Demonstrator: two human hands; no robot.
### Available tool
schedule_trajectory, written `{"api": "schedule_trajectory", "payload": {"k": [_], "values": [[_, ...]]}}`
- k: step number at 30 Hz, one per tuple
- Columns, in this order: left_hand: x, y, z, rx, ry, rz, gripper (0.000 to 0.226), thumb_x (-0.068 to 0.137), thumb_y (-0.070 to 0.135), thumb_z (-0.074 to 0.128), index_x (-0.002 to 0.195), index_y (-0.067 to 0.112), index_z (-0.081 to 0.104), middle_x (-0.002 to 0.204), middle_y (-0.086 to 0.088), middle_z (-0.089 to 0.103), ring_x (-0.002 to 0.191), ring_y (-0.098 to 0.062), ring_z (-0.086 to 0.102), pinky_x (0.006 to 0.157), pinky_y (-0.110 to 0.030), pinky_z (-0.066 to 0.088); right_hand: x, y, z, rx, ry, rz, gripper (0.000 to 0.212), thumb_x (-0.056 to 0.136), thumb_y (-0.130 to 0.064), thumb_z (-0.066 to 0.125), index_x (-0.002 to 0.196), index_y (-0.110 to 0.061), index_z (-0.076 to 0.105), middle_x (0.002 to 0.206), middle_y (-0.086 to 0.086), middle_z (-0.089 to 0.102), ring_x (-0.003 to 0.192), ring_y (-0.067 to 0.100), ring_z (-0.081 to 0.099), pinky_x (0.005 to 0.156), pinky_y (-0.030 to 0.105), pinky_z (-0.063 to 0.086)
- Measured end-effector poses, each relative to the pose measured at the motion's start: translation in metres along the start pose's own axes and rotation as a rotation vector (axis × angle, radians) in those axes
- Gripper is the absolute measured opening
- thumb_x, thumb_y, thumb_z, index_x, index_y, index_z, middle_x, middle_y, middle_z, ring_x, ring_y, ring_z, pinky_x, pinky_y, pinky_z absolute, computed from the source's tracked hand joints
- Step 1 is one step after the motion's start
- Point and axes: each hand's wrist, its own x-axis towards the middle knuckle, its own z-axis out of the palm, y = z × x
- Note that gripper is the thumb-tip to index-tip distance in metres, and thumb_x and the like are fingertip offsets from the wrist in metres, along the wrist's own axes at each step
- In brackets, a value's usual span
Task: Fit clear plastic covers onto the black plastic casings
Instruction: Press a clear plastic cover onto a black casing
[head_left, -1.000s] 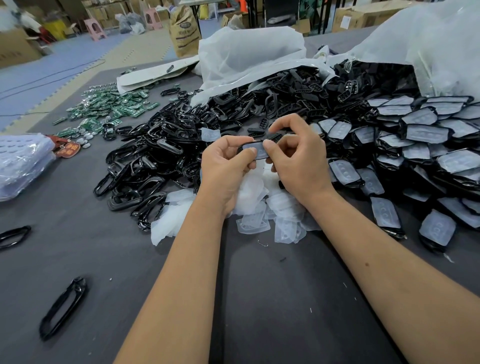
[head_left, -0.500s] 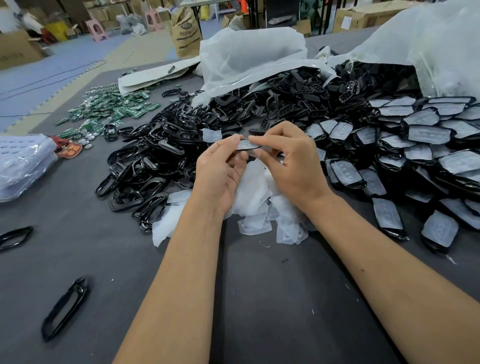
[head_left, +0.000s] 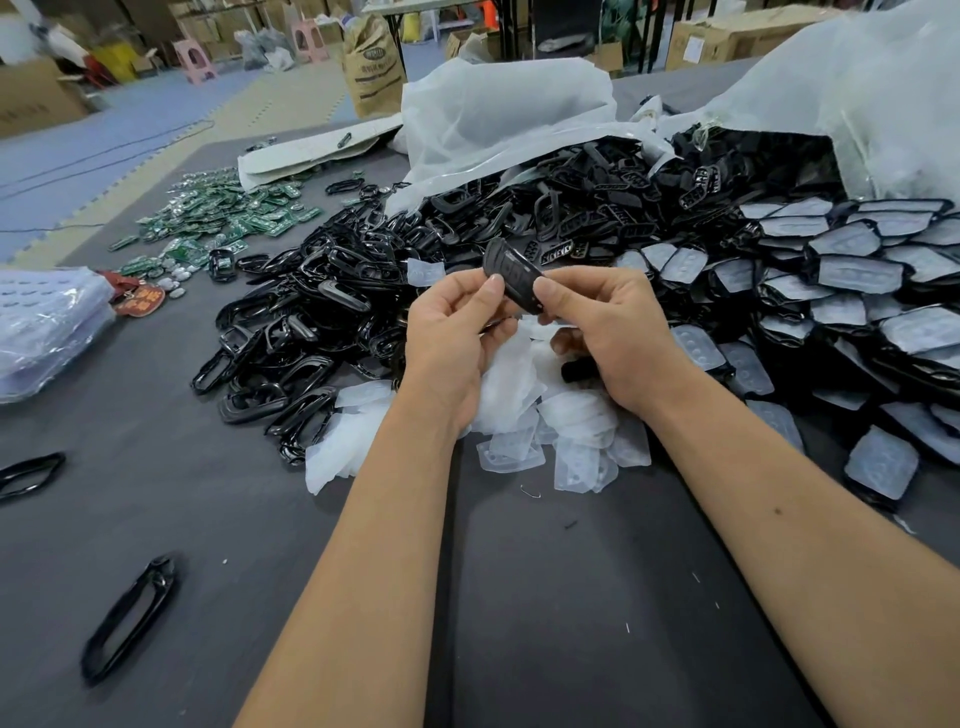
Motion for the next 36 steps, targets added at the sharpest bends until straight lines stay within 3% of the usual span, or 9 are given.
{"api": "schedule_trajectory", "payload": {"k": [7, 11, 18, 24, 28, 33, 36], "values": [[0.001, -0.002, 0.001, 0.005, 0.008, -0.012, 0.016, 0.104, 0.005, 0.056, 0.095, 0.005, 0.069, 0.085, -0.007, 0.071, 0.072, -0.010, 0.063, 0.069, -0.020, 0.057, 0.002, 0.002, -0.004, 0.099, -0.054, 0.005, 0.025, 0.088, 0.000, 0.077, 0.112, -0.011, 0.077, 0.087, 0.001, 0.078, 0.075, 0.011, 0.071, 0.059, 0.021, 0.054], [0.001, -0.001, 0.001, 0.013, -0.015, -0.023, 0.016, 0.104, 0.005, 0.056, 0.097, 0.005, 0.070, 0.087, -0.008, 0.071, 0.074, -0.012, 0.061, 0.071, -0.021, 0.057, 0.002, 0.001, -0.005, 0.171, -0.084, -0.003, 0.032, 0.079, -0.002, 0.082, 0.109, -0.014, 0.077, 0.074, -0.002, 0.072, 0.065, 0.009, 0.065, 0.061, 0.017, 0.051], [0.001, 0.003, -0.004, 0.025, -0.080, -0.041, 0.017, 0.105, 0.005, 0.054, 0.095, 0.004, 0.068, 0.086, -0.009, 0.069, 0.073, -0.013, 0.061, 0.068, -0.023, 0.055, 0.002, 0.001, -0.008, 0.281, -0.175, 0.028, 0.036, 0.071, -0.009, 0.083, 0.107, -0.016, 0.077, 0.073, -0.003, 0.069, 0.071, 0.012, 0.066, 0.079, 0.024, 0.057], [0.000, 0.000, -0.002, 0.075, -0.072, -0.014, 0.017, 0.104, 0.004, 0.055, 0.093, 0.005, 0.067, 0.085, -0.013, 0.065, 0.070, -0.015, 0.056, 0.066, -0.022, 0.052, 0.002, 0.000, -0.009, 0.327, -0.172, 0.098, 0.033, 0.083, -0.008, 0.077, 0.116, -0.012, 0.075, 0.095, 0.006, 0.076, 0.086, 0.015, 0.071, 0.075, 0.025, 0.057], [0.000, 0.000, -0.003, 0.126, -0.105, -0.005, 0.016, 0.105, 0.005, 0.054, 0.099, 0.002, 0.068, 0.088, -0.014, 0.066, 0.070, -0.014, 0.053, 0.064, -0.022, 0.049, 0.001, -0.002, -0.008, 0.401, -0.140, 0.105, 0.041, 0.074, -0.003, 0.077, 0.114, -0.010, 0.073, 0.088, 0.003, 0.079, 0.085, 0.015, 0.075, 0.076, 0.024, 0.059], [0.000, 0.004, -0.002, 0.107, -0.163, -0.049, 0.017, 0.106, 0.007, 0.052, 0.108, 0.002, 0.068, 0.101, -0.019, 0.062, 0.081, -0.017, 0.055, 0.074, -0.025, 0.051, 0.001, -0.003, -0.011, 0.469, -0.149, 0.131, 0.042, 0.074, 0.001, 0.075, 0.114, -0.007, 0.073, 0.088, 0.006, 0.077, 0.083, 0.017, 0.075, 0.075, 0.025, 0.059], [-0.002, 0.006, -0.001, 0.069, -0.196, -0.049, 0.018, 0.107, 0.006, 0.050, 0.105, 0.001, 0.067, 0.096, -0.014, 0.068, 0.083, -0.016, 0.061, 0.076, -0.024, 0.055, 0.001, -0.003, -0.013, 0.518, -0.177, 0.145, 0.040, 0.075, 0.002, 0.074, 0.114, -0.007, 0.074, 0.090, 0.007, 0.077, 0.081, 0.015, 0.074, 0.071, 0.023, 0.058]]}}
